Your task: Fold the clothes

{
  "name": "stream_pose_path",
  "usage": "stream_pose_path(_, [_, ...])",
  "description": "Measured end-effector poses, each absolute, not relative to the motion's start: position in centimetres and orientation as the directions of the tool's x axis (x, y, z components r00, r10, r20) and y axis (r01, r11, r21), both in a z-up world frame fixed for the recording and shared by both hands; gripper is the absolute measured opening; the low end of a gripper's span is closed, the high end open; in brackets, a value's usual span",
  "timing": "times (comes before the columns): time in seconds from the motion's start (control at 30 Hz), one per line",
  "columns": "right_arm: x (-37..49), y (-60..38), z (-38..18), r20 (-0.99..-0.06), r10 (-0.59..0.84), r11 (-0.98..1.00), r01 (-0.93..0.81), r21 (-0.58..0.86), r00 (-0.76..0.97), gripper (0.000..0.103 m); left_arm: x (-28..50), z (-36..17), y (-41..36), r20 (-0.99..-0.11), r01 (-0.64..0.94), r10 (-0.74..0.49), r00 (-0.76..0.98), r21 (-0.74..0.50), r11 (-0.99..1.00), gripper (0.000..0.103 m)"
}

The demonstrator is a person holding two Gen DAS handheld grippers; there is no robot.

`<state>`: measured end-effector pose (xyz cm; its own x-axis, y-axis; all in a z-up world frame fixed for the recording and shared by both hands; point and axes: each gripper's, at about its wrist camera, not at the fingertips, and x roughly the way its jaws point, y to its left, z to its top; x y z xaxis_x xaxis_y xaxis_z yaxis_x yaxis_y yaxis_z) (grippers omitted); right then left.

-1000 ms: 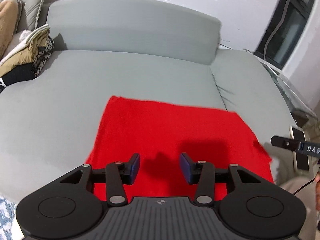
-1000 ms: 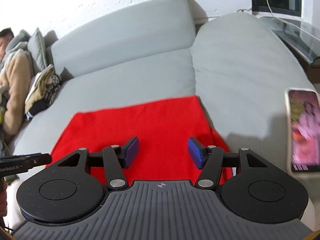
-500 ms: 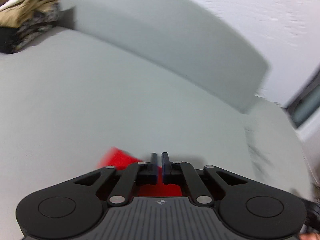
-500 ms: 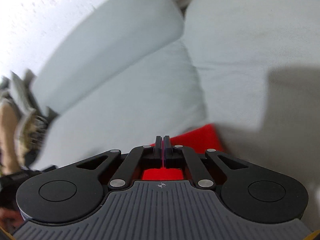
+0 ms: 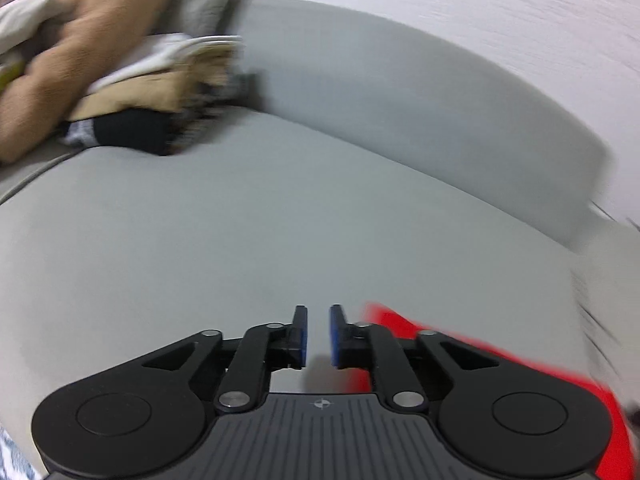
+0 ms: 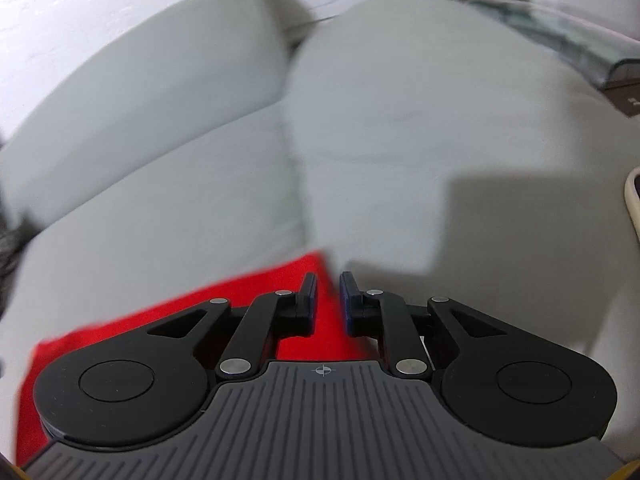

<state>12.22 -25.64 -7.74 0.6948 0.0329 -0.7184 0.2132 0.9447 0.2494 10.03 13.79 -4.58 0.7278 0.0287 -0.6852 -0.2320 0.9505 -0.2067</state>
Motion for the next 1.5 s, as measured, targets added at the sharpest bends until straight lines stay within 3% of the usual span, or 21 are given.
stream_pose_path(0.13, [7.8, -22.4, -5.1, -0.721, 0.144, 0.977, 0.018, 0.212, 0.677, 0.047, 5.9, -3.1, 8.6, -0.703, -0.059, -0.066, 0.708, -0.153, 0.986, 0.035])
stream_pose_path(0.17, [6.6, -21.8, -4.6, -0.723, 0.167, 0.979, -0.027, 0.202, 0.67, 0.047, 4.8, -2.7, 7.3, -0.708, -0.015, -0.089, 0.701, -0.14, 0.99, 0.04])
stream_pose_path(0.3, [1.8, -20.7, -3.5, -0.718, 0.219, 0.975, -0.117, 0.189, 0.661, 0.06, 1.2, -3.2, 5.1, -0.741, 0.047, -0.103, 0.663, -0.096, 0.994, 0.041])
stream_pose_path(0.57, [-2.5, -20.1, -4.2, -0.742, 0.208, 0.977, -0.1, 0.188, 0.638, 0.056, -3.4, -4.2, 2.5, -0.788, 0.085, -0.113, 0.605, -0.076, 0.993, 0.045])
stream_pose_path(0.87, [-3.4, -19.9, -4.3, -0.744, 0.175, 0.985, -0.107, 0.139, 0.645, 0.057, -2.4, -4.9, 2.7, -0.782, 0.021, -0.006, 0.623, 0.009, 1.0, 0.048])
stream_pose_path(1.5, [-1.5, -20.2, -6.1, -0.762, 0.172, 0.985, -0.11, 0.132, 0.625, 0.057, -0.3, -7.1, 1.8, -0.796, 0.046, -0.005, 0.605, 0.028, 0.999, 0.048])
